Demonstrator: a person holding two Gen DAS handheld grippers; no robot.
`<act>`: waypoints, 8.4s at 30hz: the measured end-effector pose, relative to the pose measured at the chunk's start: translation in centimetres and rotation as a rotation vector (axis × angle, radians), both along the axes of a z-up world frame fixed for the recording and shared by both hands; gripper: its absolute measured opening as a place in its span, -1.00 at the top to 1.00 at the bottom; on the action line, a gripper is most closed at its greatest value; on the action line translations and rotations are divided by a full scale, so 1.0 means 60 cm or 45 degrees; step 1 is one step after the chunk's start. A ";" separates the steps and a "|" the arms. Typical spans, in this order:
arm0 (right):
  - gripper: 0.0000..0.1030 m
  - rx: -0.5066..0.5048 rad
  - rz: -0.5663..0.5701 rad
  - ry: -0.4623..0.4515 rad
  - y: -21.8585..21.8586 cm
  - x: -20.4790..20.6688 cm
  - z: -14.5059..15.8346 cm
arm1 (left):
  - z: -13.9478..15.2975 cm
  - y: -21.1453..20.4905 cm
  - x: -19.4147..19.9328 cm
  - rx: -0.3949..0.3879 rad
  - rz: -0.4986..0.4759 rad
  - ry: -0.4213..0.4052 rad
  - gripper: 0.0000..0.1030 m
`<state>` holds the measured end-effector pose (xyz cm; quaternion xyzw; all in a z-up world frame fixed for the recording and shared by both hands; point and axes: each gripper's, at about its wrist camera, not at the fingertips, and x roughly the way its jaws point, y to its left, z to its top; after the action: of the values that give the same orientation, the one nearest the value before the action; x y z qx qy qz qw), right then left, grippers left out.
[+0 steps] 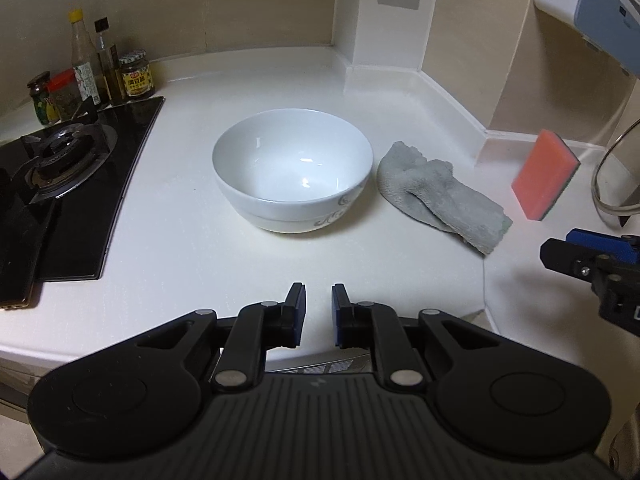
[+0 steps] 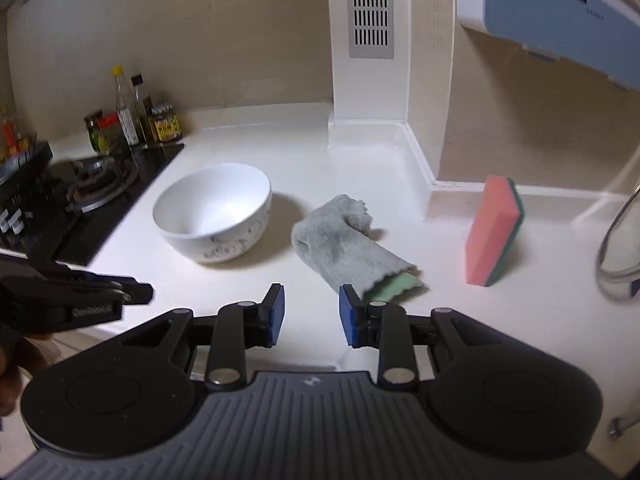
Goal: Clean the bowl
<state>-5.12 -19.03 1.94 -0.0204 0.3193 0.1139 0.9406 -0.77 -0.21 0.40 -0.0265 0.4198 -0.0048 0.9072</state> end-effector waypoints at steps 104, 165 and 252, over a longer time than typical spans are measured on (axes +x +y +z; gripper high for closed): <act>0.93 0.120 0.211 -0.047 0.078 0.289 0.103 | 0.034 0.177 0.203 -0.049 -0.061 0.041 0.71; 0.83 -0.297 0.793 0.647 0.362 0.462 -0.156 | -0.043 0.214 0.320 -0.225 -0.280 0.301 0.86; 0.51 -0.209 0.419 1.026 0.232 0.511 -0.121 | -0.053 0.198 0.347 -0.140 -0.392 0.267 0.94</act>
<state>25.53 -5.09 -5.32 -0.0997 0.6609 0.2353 0.7056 20.07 11.70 -2.80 -0.0119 0.5101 -0.1636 0.8443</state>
